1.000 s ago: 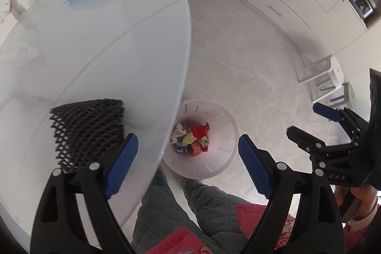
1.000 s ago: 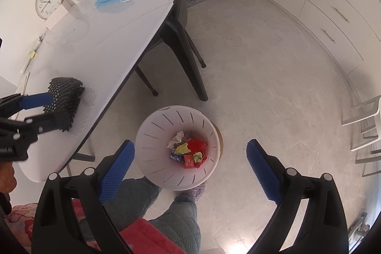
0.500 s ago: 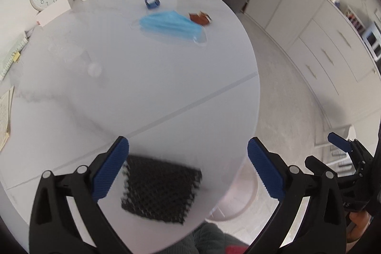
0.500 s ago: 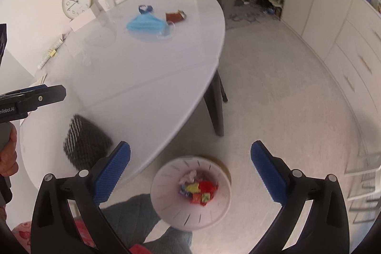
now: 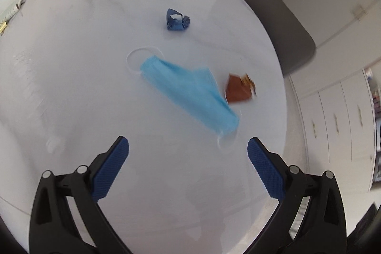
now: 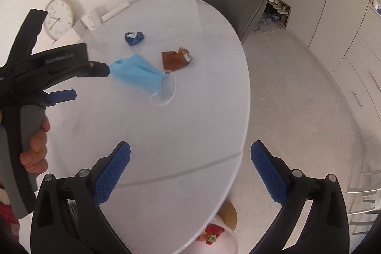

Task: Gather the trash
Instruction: 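Reach the left tool to the blue mask and grasp it, then grasp the brown wrapper with the right tool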

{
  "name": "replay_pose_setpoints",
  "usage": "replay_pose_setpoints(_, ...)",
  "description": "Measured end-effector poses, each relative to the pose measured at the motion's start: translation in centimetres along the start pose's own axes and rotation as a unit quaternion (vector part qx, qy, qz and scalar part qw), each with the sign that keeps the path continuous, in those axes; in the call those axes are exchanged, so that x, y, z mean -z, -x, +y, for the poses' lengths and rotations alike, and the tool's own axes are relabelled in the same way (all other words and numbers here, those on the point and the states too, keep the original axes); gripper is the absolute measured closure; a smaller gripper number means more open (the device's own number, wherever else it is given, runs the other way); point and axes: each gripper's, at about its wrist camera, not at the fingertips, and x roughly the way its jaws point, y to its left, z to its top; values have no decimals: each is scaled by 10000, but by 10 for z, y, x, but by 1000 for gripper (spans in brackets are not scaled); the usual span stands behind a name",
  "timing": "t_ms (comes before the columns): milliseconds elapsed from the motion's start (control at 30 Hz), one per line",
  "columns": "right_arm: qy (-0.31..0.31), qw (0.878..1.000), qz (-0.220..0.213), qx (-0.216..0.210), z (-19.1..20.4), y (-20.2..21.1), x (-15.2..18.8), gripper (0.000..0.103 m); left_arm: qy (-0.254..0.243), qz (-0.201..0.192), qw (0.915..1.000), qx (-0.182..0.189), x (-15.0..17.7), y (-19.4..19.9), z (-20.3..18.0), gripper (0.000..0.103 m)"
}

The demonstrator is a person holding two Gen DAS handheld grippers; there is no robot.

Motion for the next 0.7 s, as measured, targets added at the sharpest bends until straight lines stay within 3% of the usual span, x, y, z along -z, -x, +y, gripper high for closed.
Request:
replay_pose_setpoints(133, -155, 9999, 57, 26, -3, -33, -28, 3, 506, 216, 9985, -69, -31, -45, 0, 7)
replay_pose_setpoints(333, -327, 9993, 153, 21, -8, -68, -57, 3, 1246, 474, 9910, -71, -43, -89, 6, 10)
replay_pose_setpoints(367, -330, 9993, 159, 27, -8, -71, -59, 3, 1354, 505, 9895, -13, -44, -93, 7, 13)
replay_pose_setpoints(433, -316, 9994, 154, 60, -8, -77, -65, 3, 1439, 605, 9877, 114, -44, -100, 5, 32)
replay_pose_setpoints(467, -302, 9994, 150, 69, -8, -80, -67, 3, 1348, 539, 9894, 43, -44, -99, 1, 35)
replay_pose_setpoints(533, -282, 9995, 152, 51, -6, -86, -73, 3, 1060, 584, 9926, -4, -45, -101, -5, 52)
replay_pose_setpoints(633, -227, 9996, 155, -10, -2, -95, -82, 3, 709, 618, 9956, 31, -46, -101, -9, 65)
replay_pose_setpoints(700, -131, 9998, 144, -26, 3, -103, -90, 3, 539, 520, 9972, -59, -46, -95, -7, 68)
